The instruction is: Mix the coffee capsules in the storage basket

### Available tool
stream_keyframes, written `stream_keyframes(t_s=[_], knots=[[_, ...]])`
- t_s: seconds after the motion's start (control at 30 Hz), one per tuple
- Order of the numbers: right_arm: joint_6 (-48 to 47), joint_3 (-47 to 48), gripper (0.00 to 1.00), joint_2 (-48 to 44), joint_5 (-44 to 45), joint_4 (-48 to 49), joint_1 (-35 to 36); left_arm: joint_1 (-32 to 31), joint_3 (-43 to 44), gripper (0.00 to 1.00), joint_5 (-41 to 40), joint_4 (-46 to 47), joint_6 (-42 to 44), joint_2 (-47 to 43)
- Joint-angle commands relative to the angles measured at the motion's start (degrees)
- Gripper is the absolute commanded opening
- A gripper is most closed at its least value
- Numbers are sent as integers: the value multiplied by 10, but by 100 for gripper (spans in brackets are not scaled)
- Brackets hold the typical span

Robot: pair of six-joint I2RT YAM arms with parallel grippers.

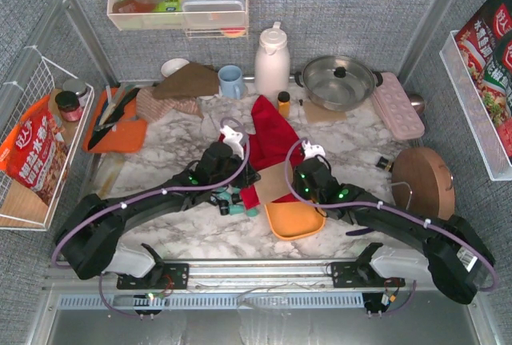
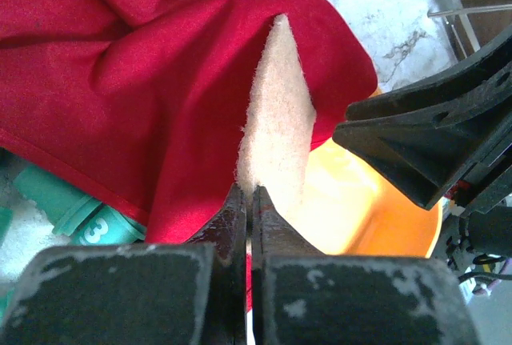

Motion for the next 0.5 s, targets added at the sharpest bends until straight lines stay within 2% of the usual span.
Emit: stream_keyframes(t_s=[0.0,0.1,0.3,0.47], knots=[[-1,9,35,-15,7,-6,0,1,14,0,-1,-14,7,-9],[-5,15,38,-29,14,-25,0,1,19,0,6,-14,6,-16],[-19,38,53,-69,40,-85,0,1,29,0,24,-11,4,-36],[-43,60,60,-116,59,-132,0,1,38,0,37,-15,21,-57]])
